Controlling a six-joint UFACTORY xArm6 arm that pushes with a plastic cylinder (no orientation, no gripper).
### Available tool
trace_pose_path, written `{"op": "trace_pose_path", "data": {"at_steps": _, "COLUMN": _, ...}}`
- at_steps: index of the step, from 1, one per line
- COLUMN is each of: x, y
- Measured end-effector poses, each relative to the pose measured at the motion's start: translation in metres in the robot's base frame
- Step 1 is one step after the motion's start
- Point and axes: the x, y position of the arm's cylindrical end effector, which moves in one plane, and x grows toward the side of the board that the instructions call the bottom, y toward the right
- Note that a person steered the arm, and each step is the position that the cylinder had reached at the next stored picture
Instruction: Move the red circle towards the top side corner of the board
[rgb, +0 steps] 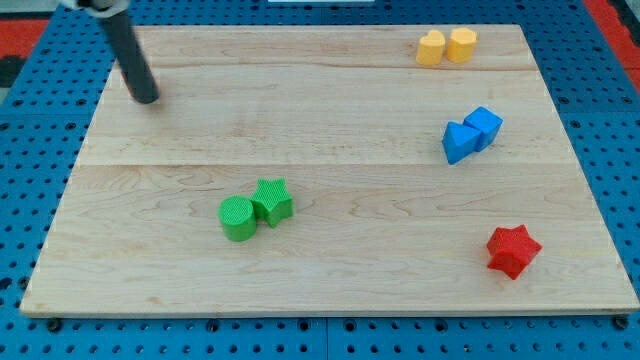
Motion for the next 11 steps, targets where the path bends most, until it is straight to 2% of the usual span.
{"op": "trace_pose_path", "data": {"at_steps": 1, "x": -0.027, "y": 0.025}}
{"op": "trace_pose_path", "data": {"at_steps": 2, "x": 0.018, "y": 0.019}}
{"op": "trace_pose_path", "data": {"at_steps": 3, "x": 0.029, "y": -0.052}}
{"op": "trace_pose_path", "data": {"at_steps": 4, "x": 0.009, "y": -0.062}}
{"op": "trace_pose_path", "data": {"at_steps": 5, "x": 0.009, "y": -0.028}}
{"op": "trace_pose_path", "data": {"at_steps": 6, "x": -0.021, "y": -0.019}}
{"op": "trace_pose_path", "data": {"at_steps": 7, "x": -0.034, "y": -0.007}}
{"op": "trace_pose_path", "data": {"at_steps": 10, "x": -0.032, "y": -0.005}}
{"op": "trace_pose_path", "data": {"at_steps": 11, "x": -0.001, "y": 0.045}}
